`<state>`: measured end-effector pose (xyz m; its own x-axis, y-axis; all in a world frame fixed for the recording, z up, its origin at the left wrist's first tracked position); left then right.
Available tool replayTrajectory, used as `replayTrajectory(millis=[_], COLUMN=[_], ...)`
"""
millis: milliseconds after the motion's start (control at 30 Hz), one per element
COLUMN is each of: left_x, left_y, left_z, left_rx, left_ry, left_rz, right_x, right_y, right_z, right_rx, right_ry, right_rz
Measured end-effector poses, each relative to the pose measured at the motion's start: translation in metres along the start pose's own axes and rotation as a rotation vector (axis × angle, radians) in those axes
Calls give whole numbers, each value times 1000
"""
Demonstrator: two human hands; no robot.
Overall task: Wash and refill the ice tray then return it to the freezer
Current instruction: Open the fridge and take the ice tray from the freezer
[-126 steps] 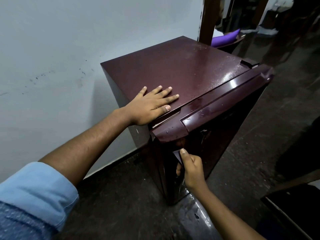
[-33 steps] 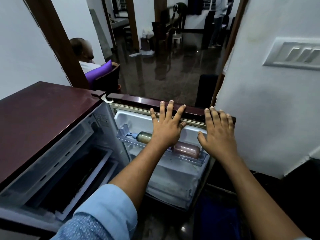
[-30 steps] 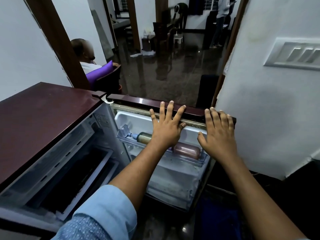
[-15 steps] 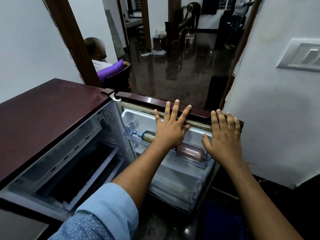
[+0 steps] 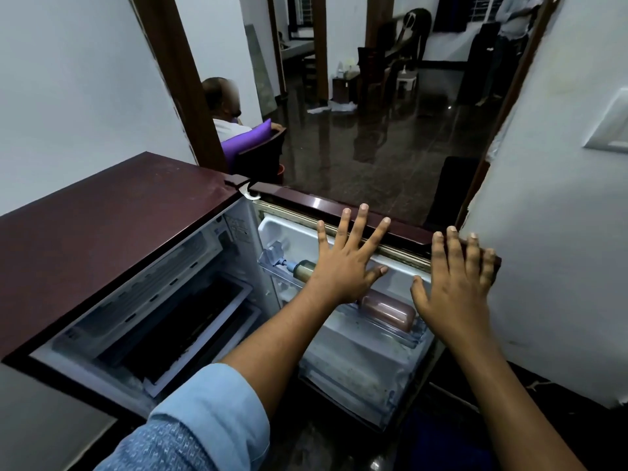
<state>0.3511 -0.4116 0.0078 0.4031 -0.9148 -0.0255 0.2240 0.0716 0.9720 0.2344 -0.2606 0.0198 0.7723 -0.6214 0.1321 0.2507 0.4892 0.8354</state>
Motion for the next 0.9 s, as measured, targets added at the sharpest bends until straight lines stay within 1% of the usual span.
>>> replayTrajectory(millis=[133, 333, 433, 567, 633, 700, 800, 900], left_x=[3, 18, 37, 62, 70, 80, 99, 121], left_y=[-5, -12, -14, -13, -14, -17, -23, -22], left_z=[-10, -33, -57, -103, -128, -161, -204, -235], left_rx=[-40, -10, 2, 8, 19, 42, 68, 50], left_ry=[19, 128, 248, 464, 541, 622, 692, 746], left_rz=[41, 72, 68, 58, 57, 45, 50, 8], right_x=[10, 50, 77, 112, 127, 152, 187, 218], right_y=[5, 9, 7, 8, 9, 4, 2, 9], right_z=[-1, 3, 4, -2, -7, -16, -33, -45], right_rx=[-29, -90, -104, -123, -130, -87, -31, 3], right_ry=[14, 152, 259, 426, 479, 535, 591, 645], right_rz=[62, 300, 455, 642, 705, 765, 852, 898])
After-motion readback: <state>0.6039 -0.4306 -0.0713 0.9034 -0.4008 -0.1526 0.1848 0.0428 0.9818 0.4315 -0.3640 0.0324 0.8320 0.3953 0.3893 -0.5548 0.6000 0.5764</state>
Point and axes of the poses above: each hand's wrist, its own z-axis towards the middle knuckle, its own y-axis out of the back of the hand, x = y × z, the point moved 7 cm from there along z, towards the middle knuckle, and after that the axes turned 10 degrees about -y, right-handed, at the moved point
